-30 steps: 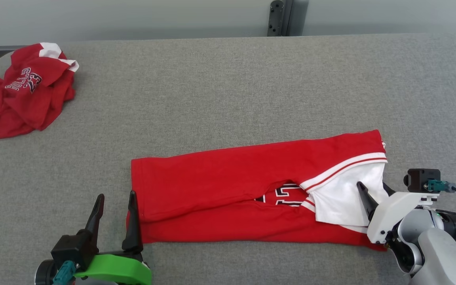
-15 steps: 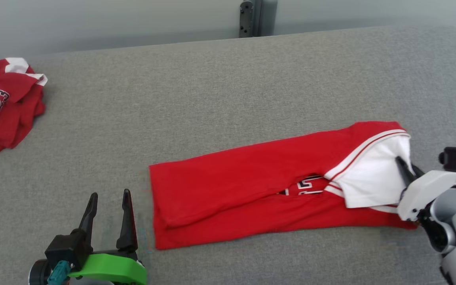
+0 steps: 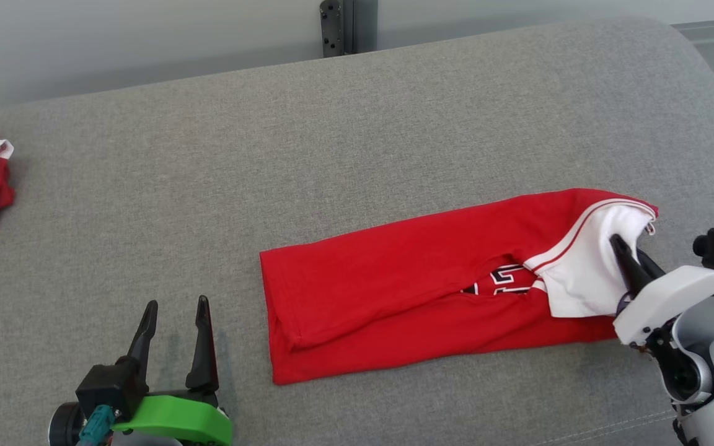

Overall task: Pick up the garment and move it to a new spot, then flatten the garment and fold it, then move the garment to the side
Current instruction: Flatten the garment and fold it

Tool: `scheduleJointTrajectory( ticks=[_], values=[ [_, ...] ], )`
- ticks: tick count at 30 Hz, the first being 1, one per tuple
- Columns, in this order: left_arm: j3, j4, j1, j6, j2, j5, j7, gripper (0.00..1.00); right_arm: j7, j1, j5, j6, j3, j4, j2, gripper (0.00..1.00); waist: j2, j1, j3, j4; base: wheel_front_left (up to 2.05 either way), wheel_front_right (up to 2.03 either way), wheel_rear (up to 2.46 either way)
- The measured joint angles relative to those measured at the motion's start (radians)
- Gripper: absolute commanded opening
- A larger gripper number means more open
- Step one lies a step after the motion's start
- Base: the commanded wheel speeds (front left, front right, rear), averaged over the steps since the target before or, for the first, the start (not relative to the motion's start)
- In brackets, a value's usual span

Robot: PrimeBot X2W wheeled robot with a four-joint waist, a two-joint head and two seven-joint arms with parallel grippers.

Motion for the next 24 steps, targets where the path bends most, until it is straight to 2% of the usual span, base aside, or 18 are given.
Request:
scheduleJointTrajectory(
  ticks=[8, 13, 17, 24],
  values=[
    [-0.005, 0.008, -0.004, -0.002, -0.001, 0.001, 0.0, 1.0, 0.06, 0.03, 0.072, 0.0, 0.157, -0.209, 0.029, 0.0, 0.0, 0.0, -0.008, 0.022, 0.0, 0.0, 0.0],
    [-0.007, 0.013, -0.004, -0.006, -0.005, 0.001, 0.0, 1.0, 0.107, 0.033, 0.102, 0.0, 0.28, -0.278, 0.064, 0.0, 0.0, 0.0, -0.015, 0.048, 0.0, 0.0, 0.0],
    [-0.015, 0.023, -0.005, -0.013, -0.016, 0.001, 0.0, 1.0, 0.118, 0.005, 0.111, 0.0, 0.37, -0.266, 0.104, 0.0, 0.0, 0.0, -0.019, 0.07, 0.0, 0.0, 0.0],
    [-0.025, 0.035, -0.013, -0.024, -0.034, 0.001, 0.0, 1.0, 0.095, -0.075, 0.138, 0.0, 0.491, -0.116, 0.182, 0.0, 0.0, 0.0, -0.024, 0.119, 0.0, 0.0, 0.0]
  ],
)
